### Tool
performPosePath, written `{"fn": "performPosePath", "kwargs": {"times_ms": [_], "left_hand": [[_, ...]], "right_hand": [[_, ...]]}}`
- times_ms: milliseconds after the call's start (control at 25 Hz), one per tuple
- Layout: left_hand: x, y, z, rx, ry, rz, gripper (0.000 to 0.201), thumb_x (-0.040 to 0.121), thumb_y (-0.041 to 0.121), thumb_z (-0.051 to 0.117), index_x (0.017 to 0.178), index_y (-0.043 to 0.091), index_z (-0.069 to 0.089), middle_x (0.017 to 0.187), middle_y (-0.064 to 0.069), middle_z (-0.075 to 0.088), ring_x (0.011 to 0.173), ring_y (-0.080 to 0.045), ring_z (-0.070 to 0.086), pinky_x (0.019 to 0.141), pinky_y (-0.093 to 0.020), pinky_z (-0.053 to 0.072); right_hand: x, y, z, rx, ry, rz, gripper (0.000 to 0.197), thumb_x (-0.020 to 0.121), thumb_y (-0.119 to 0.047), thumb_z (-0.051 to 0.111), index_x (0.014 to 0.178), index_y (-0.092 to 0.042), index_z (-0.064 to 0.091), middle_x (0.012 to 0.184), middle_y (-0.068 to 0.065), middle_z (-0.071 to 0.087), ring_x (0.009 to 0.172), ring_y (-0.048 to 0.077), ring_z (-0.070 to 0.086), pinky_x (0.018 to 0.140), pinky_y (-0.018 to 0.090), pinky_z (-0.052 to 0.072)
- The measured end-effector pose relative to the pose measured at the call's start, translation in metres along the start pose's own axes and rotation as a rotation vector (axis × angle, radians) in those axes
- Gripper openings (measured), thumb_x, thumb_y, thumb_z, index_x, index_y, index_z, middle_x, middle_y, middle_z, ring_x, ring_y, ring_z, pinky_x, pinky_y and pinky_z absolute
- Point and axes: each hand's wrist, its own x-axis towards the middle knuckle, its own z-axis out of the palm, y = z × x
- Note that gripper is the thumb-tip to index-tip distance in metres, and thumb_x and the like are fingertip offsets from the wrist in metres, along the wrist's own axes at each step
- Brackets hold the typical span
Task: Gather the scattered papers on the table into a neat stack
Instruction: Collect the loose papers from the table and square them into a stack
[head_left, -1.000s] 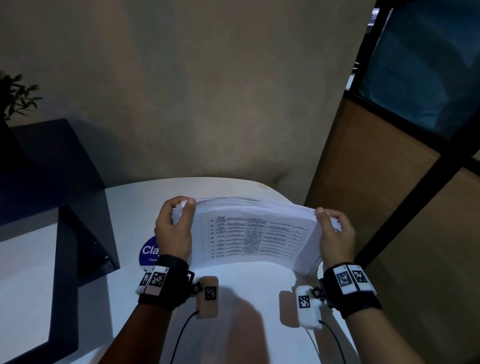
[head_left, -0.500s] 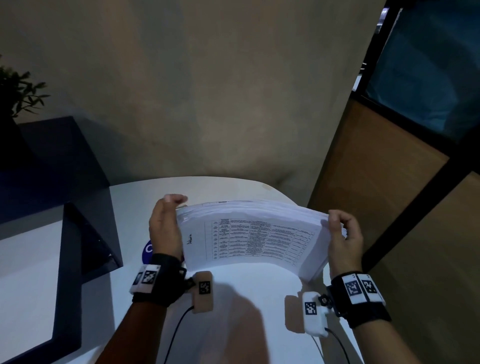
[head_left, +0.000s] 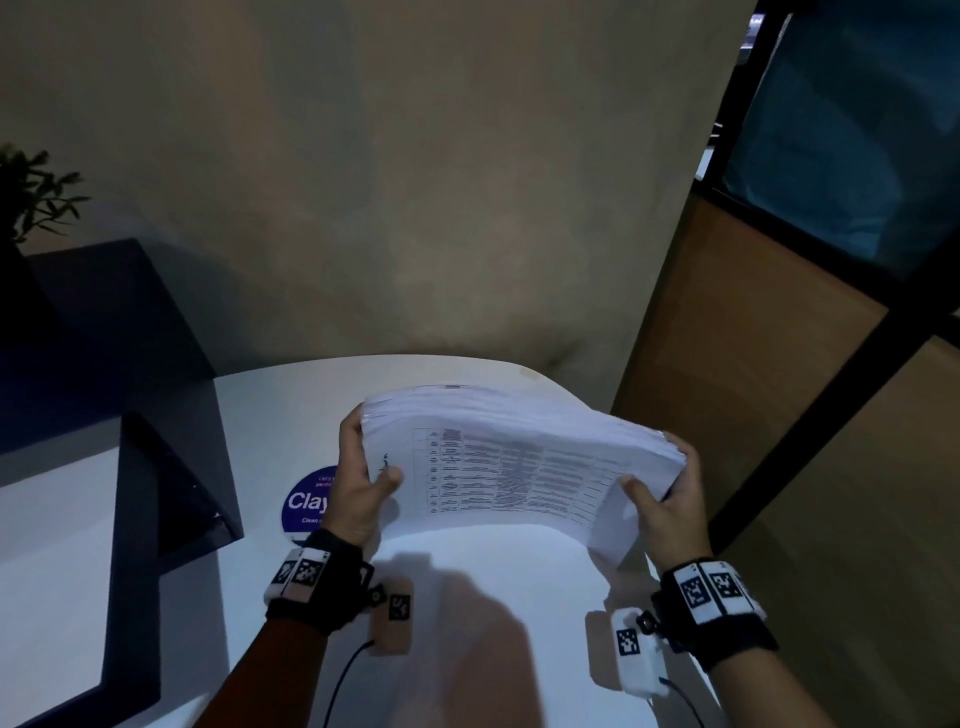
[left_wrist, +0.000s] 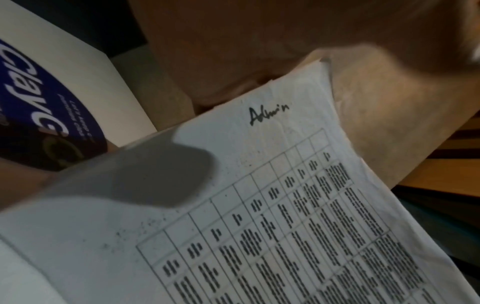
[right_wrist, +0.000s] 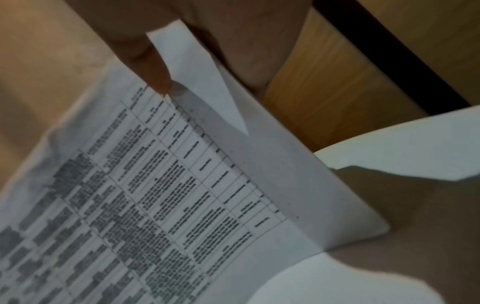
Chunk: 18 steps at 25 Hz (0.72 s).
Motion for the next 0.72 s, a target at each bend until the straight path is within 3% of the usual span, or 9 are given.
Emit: {"fn": "performPosePath", "kwargs": {"times_ms": [40, 120, 240, 280, 360, 520, 560, 640, 720], "left_hand": [[-0.002, -0.001, 0.004, 0.044, -0.009, 0.017, 0.079, 0.073, 0.008, 0.078, 0.136, 0.015, 0.032, 0.119, -0.001, 0.058, 0.103, -0.008, 0.066, 0.075, -0.021, 0.057], [-0.001, -0.008, 0.006, 0.056, 0.062, -0.002, 0.066, 0.076, -0.008, 0.073, 0.130, 0.015, 0.042, 0.114, -0.004, 0.062, 0.106, -0.018, 0.065, 0.074, -0.025, 0.059], [0.004, -0.010, 0.004, -0.016, 0.089, -0.081, 0.053, 0.076, 0.001, 0.074, 0.124, 0.014, 0.057, 0.116, -0.019, 0.068, 0.111, -0.043, 0.062, 0.085, -0.055, 0.055], [0.004, -0.010, 0.006, 0.009, 0.095, -0.068, 0.046, 0.078, 0.000, 0.073, 0.120, 0.015, 0.061, 0.115, -0.018, 0.069, 0.110, -0.042, 0.063, 0.085, -0.055, 0.055], [0.001, -0.007, 0.012, 0.101, 0.145, -0.012, 0.033, 0.084, -0.002, 0.068, 0.111, 0.017, 0.066, 0.108, -0.012, 0.071, 0.102, -0.033, 0.068, 0.076, -0.044, 0.060], [-0.009, 0.002, 0.019, 0.194, 0.122, 0.031, 0.033, 0.088, -0.008, 0.061, 0.111, 0.016, 0.058, 0.100, 0.002, 0.068, 0.084, 0.001, 0.070, 0.062, -0.015, 0.056], [-0.009, 0.000, 0.019, 0.209, 0.124, 0.027, 0.036, 0.087, -0.010, 0.062, 0.113, 0.016, 0.056, 0.101, 0.004, 0.067, 0.085, 0.001, 0.069, 0.062, -0.013, 0.055], [-0.006, -0.001, 0.017, 0.229, 0.124, 0.026, 0.037, 0.086, -0.008, 0.064, 0.114, 0.016, 0.058, 0.102, 0.002, 0.069, 0.092, -0.009, 0.069, 0.065, -0.016, 0.057], [-0.004, 0.003, 0.017, 0.209, 0.114, 0.039, 0.034, 0.087, -0.005, 0.064, 0.114, 0.016, 0.061, 0.104, -0.003, 0.072, 0.097, -0.019, 0.071, 0.072, -0.026, 0.060]], "right_hand": [[0.002, 0.003, 0.003, -0.003, 0.040, 0.008, 0.054, 0.088, 0.003, 0.066, 0.119, -0.037, 0.045, 0.123, 0.007, 0.055, 0.115, 0.029, 0.054, 0.079, 0.029, 0.049], [0.003, 0.009, 0.006, -0.009, 0.080, 0.015, 0.050, 0.090, -0.002, 0.066, 0.116, -0.041, 0.048, 0.122, 0.008, 0.059, 0.115, 0.031, 0.057, 0.087, 0.037, 0.049], [0.003, 0.011, 0.007, -0.017, 0.077, 0.040, 0.050, 0.093, -0.004, 0.063, 0.130, -0.031, 0.044, 0.124, 0.011, 0.060, 0.116, 0.031, 0.056, 0.092, 0.040, 0.046], [0.003, 0.011, 0.007, -0.024, 0.084, 0.045, 0.049, 0.093, -0.005, 0.063, 0.131, -0.030, 0.044, 0.123, 0.011, 0.060, 0.116, 0.032, 0.056, 0.092, 0.040, 0.047], [0.002, 0.007, 0.006, -0.019, 0.084, 0.046, 0.043, 0.095, -0.006, 0.061, 0.127, -0.029, 0.045, 0.119, 0.008, 0.061, 0.114, 0.030, 0.058, 0.090, 0.038, 0.047], [-0.002, 0.012, 0.011, -0.071, -0.006, 0.063, 0.044, 0.097, -0.011, 0.058, 0.135, -0.023, 0.039, 0.126, 0.006, 0.060, 0.117, 0.025, 0.057, 0.091, 0.032, 0.048], [0.000, 0.013, 0.012, -0.096, -0.013, 0.056, 0.045, 0.097, -0.014, 0.059, 0.136, -0.022, 0.040, 0.128, 0.007, 0.060, 0.119, 0.025, 0.057, 0.096, 0.036, 0.049], [0.003, 0.011, 0.013, -0.098, -0.008, 0.062, 0.040, 0.096, -0.016, 0.061, 0.132, -0.025, 0.044, 0.127, 0.006, 0.062, 0.119, 0.026, 0.059, 0.098, 0.041, 0.050], [0.004, 0.003, 0.013, -0.093, -0.004, 0.048, 0.034, 0.097, -0.015, 0.059, 0.125, -0.030, 0.045, 0.121, 0.002, 0.062, 0.115, 0.022, 0.059, 0.087, 0.032, 0.051]]}}
